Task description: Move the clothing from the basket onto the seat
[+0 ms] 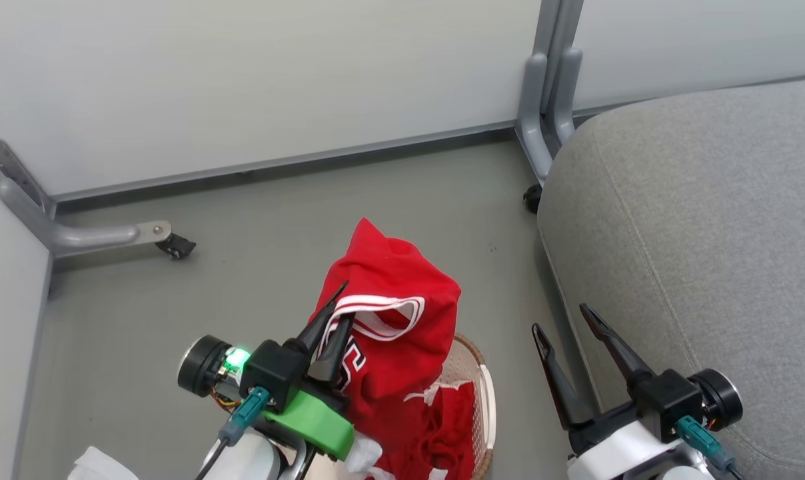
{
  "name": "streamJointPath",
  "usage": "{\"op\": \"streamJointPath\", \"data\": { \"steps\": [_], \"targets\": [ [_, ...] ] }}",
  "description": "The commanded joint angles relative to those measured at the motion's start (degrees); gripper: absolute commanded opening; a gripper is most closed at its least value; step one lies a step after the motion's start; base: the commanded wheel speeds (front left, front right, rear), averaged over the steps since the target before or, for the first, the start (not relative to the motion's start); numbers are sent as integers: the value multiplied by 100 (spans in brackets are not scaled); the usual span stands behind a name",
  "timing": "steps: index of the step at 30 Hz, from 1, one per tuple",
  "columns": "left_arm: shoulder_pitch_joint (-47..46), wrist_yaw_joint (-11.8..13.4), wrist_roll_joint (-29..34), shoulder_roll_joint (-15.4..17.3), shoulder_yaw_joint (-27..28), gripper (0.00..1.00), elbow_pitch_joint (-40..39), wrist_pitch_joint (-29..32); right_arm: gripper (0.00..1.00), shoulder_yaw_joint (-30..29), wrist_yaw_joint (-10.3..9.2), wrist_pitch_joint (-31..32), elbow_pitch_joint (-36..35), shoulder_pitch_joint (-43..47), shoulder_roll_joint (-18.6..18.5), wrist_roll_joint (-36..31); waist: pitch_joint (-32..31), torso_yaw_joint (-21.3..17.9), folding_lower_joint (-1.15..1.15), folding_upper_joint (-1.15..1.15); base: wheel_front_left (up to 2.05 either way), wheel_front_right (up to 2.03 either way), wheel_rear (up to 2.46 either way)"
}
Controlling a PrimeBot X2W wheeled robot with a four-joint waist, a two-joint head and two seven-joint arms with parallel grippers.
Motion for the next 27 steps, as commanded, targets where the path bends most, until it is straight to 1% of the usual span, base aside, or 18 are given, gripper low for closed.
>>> {"op": "streamJointPath", "data": {
  "steps": [1, 8, 16, 18, 20, 27],
  "targets": [
    [88, -53, 66, -20, 72, 0, -78, -3, 100, 2, -8, -27, 38, 126, -19, 49, -401, 143, 1, 0, 0, 0, 0],
    [52, -172, 214, -184, 264, 0, -306, -3, 100, 61, -8, -27, 105, 205, -19, 32, -461, 125, 1, 0, 0, 0, 0],
    [22, -319, 349, -315, 282, 0, -385, -3, 100, 185, -8, -27, 76, 97, -18, 51, -414, 119, 1, 0, 0, 0, 0],
    [10, -345, 353, -347, 266, 0, -397, -3, 100, 367, -8, -26, 3, 70, -14, 313, -399, 131, 1, 0, 0, 0, 0],
    [-22, -375, 358, -375, 256, 0, -417, -3, 100, 707, -6, -27, -55, 31, -11, 547, -390, 147, 1, 0, 0, 0, 0],
    [-121, -441, 377, -480, 147, 0, -499, -3, 100, 1333, -8, -26, -56, -151, -31, 1178, -379, 193, 1, 0, 0, 0, 0]
  ]
}}
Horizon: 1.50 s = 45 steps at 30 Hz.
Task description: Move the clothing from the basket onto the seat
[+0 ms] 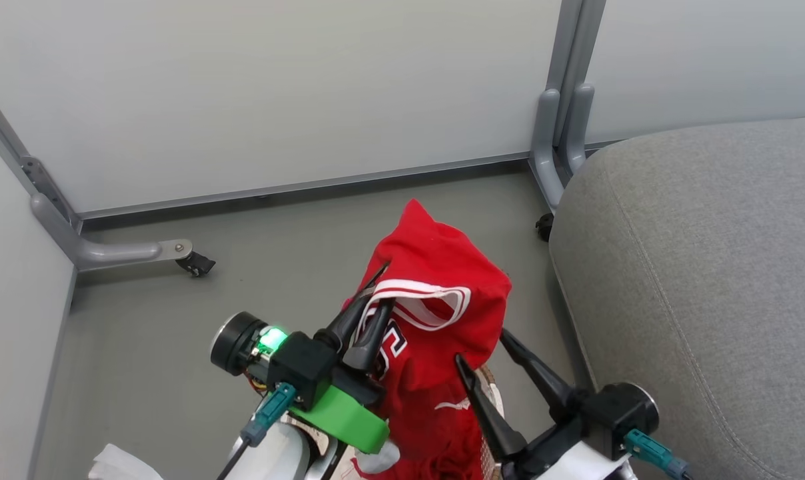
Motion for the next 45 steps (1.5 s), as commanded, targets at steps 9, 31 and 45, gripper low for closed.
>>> {"op": "streamJointPath", "data": {
  "steps": [9, 31, 45],
  "targets": [
    [-226, -77, -74, -103, -453, 0, -215, -3, 100, 227, -8, -26, 287, -204, -122, 369, 29, 71, 1, 0, 0, 0, 0],
    [-232, -83, -446, 186, -1185, 0, 90, -3, 0, 528, -7, -27, 355, -229, -298, 488, -51, 45, 1, 0, 0, 0, 0],
    [-203, -84, -638, 245, -1248, 100, 222, 1, 0, 454, -7, -27, 295, -157, -363, 485, -21, 114, 1, 0, 0, 0, 0]
  ]
}}
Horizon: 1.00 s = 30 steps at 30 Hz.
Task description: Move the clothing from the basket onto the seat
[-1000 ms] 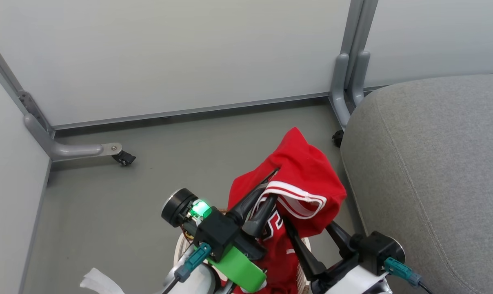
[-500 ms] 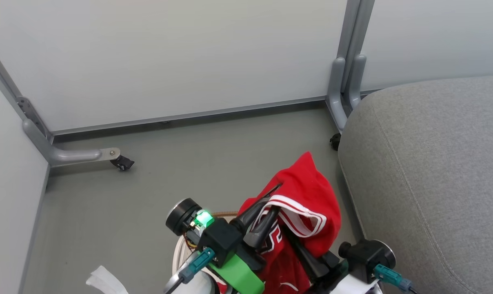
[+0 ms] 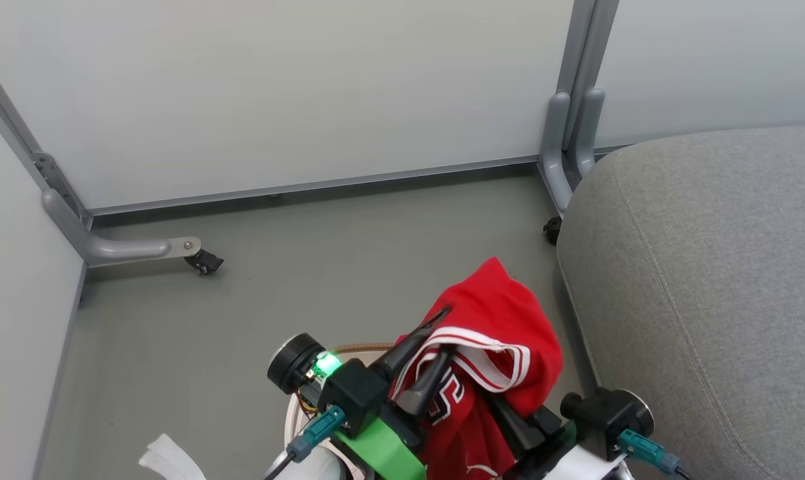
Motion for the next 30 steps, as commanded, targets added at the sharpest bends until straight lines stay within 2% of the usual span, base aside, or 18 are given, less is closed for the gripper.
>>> {"op": "streamJointPath", "data": {
  "steps": [1, 17, 30],
  "targets": [
    [-6, -13, -7, 59, -24, 100, -3, 1, 0, -20, -6, -28, -19, 40, -10, 21, 5, 2, 0, 0, 0, 0, 0],
    [-87, 7, -106, 193, -96, 100, 53, 1, 0, -173, -6, -28, -81, 29, 36, -74, 63, -29, 0, 0, 0, 0, 0],
    [-31, 79, -53, 295, -161, 100, 19, 0, 0, -689, -6, -28, -500, -249, -51, -313, 236, -271, 0, 0, 0, 0, 0]
  ]
}}
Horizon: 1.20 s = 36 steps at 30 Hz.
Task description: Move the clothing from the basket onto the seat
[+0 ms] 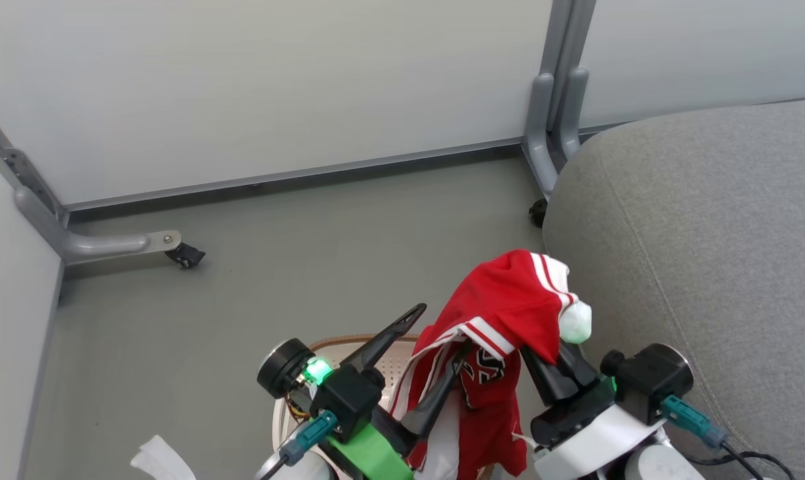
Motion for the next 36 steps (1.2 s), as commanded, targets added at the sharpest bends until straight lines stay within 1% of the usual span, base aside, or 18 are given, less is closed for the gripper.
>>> {"op": "streamJointPath", "data": {
  "steps": [1, 7, 13, 19, 27, 31, 34, 36],
  "targets": [
    [-5, 26, 26, 45, -11, 100, -27, 2, 0, -80, -6, -29, -74, -91, -56, -53, 69, -109, 0, 0, 0, 0, 0],
    [1, 36, 34, 112, -39, 100, -61, 1, 0, -423, -6, -28, -291, -138, -134, -191, 244, -425, 0, 0, 0, 0, 0],
    [-146, 17, 67, 253, -59, 100, -137, 1, 0, -794, -6, -28, -521, -221, -167, -336, 590, -821, 0, 0, 0, 0, 0],
    [-274, -5, 98, 379, -109, 100, -207, 8, 0, -1100, -6, -28, -702, -283, -90, -441, 929, -1264, 0, 0, 0, 0, 0],
    [-495, -25, 127, 522, -208, 100, -302, 76, 0, -1267, -6, -28, -875, -341, 58, -540, 1339, -1773, 0, 0, 0, 0, 0],
    [-609, -31, 144, 578, -282, 100, -347, 102, 0, -1320, -6, -28, -950, -403, 99, -591, 1527, -1884, 0, 0, 0, 0, 0],
    [-700, -40, 145, 600, -336, 100, -386, 119, 0, -1289, -6, -28, -980, -607, 17, -631, 1673, -1893, 0, 0, 0, 0, 0],
    [-765, -46, 141, 623, -360, 100, -411, 122, 0, -1313, -6, -28, -1013, -846, -130, -672, 1795, -1859, 0, 0, 0, 0, 0]
  ]
}}
